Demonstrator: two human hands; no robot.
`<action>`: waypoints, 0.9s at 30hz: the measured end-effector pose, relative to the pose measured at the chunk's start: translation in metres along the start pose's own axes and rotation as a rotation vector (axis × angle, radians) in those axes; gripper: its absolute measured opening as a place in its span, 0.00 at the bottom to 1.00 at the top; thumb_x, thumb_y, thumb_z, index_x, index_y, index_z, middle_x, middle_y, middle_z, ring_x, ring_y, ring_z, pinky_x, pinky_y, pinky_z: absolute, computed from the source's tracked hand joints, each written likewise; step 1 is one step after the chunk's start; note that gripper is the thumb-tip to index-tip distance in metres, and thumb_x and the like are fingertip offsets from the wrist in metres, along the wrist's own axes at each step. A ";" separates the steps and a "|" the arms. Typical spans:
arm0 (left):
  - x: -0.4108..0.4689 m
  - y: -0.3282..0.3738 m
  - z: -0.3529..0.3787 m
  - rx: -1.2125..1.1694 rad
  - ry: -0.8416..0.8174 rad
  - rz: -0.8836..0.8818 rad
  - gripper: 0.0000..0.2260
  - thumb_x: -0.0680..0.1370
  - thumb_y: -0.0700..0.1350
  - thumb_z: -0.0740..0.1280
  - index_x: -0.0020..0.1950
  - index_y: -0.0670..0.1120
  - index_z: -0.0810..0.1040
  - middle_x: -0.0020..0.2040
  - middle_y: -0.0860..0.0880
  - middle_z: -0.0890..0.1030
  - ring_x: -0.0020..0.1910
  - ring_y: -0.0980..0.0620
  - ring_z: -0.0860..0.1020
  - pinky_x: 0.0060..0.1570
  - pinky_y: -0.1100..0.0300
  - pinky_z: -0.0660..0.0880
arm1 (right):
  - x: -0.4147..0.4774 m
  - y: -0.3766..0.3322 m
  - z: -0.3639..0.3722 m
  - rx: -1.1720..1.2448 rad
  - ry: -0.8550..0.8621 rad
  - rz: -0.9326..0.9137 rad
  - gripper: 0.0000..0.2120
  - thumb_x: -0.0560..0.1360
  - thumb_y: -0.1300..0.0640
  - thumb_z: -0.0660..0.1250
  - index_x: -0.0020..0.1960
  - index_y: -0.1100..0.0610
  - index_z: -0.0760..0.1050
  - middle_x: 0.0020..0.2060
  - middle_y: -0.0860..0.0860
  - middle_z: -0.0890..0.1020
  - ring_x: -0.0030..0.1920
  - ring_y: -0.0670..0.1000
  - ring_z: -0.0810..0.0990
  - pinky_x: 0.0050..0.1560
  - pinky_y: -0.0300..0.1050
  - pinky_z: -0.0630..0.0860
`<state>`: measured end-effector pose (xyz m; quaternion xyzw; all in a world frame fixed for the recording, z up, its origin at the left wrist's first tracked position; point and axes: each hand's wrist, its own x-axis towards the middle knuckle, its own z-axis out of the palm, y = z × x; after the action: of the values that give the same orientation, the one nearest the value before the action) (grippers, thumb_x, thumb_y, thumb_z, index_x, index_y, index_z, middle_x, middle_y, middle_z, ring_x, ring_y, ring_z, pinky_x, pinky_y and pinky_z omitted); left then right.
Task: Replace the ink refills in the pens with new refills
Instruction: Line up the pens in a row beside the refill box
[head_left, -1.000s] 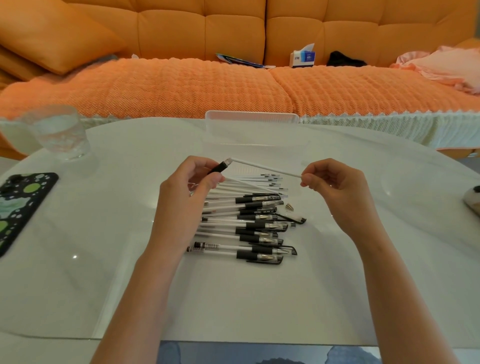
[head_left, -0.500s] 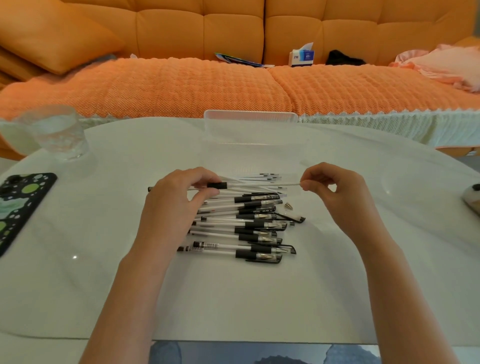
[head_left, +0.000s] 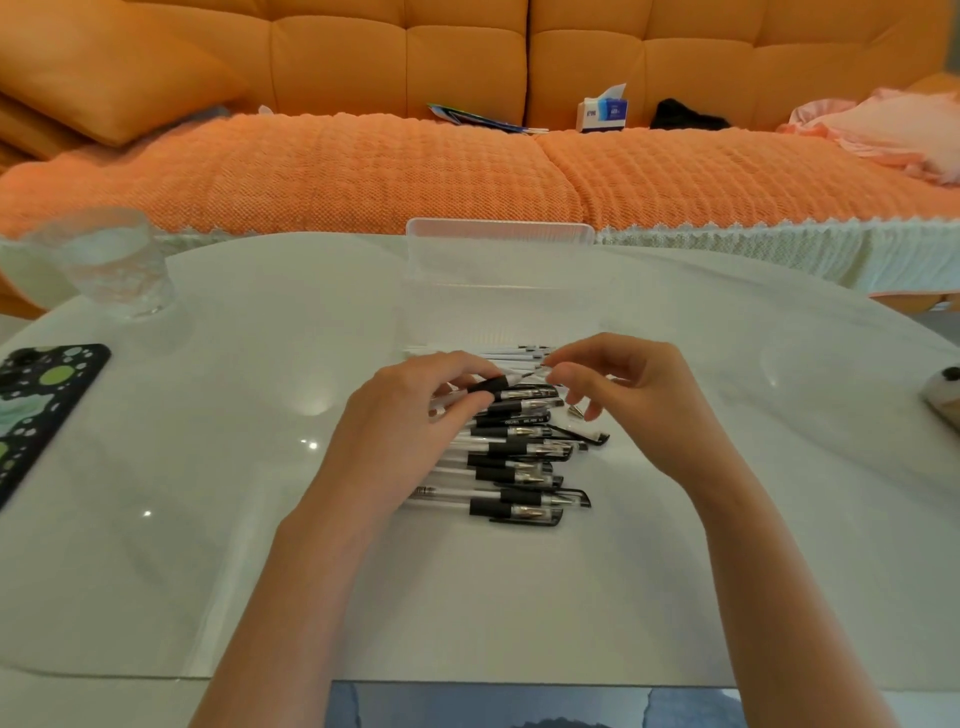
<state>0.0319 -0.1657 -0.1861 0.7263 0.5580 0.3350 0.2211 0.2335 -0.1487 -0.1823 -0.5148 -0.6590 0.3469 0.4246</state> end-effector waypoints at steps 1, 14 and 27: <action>0.000 0.000 0.000 0.005 -0.007 0.007 0.08 0.75 0.48 0.69 0.51 0.61 0.79 0.44 0.64 0.79 0.43 0.66 0.75 0.43 0.73 0.68 | 0.000 0.000 0.002 -0.008 -0.014 0.007 0.04 0.74 0.59 0.69 0.46 0.55 0.82 0.35 0.48 0.83 0.34 0.44 0.79 0.38 0.41 0.78; -0.003 0.009 0.010 0.094 0.036 0.086 0.03 0.75 0.55 0.67 0.47 0.62 0.77 0.39 0.62 0.77 0.38 0.61 0.75 0.35 0.73 0.65 | -0.005 -0.006 0.009 0.017 -0.107 0.021 0.05 0.74 0.54 0.69 0.44 0.55 0.82 0.35 0.50 0.84 0.34 0.46 0.78 0.35 0.43 0.76; -0.001 0.005 0.007 0.039 0.058 0.057 0.02 0.77 0.52 0.64 0.46 0.60 0.75 0.39 0.62 0.78 0.38 0.58 0.76 0.35 0.70 0.65 | -0.004 0.023 -0.026 -0.396 0.160 0.134 0.05 0.71 0.59 0.72 0.40 0.50 0.81 0.34 0.41 0.79 0.33 0.42 0.71 0.40 0.40 0.69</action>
<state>0.0404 -0.1679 -0.1880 0.7362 0.5496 0.3511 0.1810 0.2664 -0.1465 -0.1932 -0.6565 -0.6428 0.1962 0.3425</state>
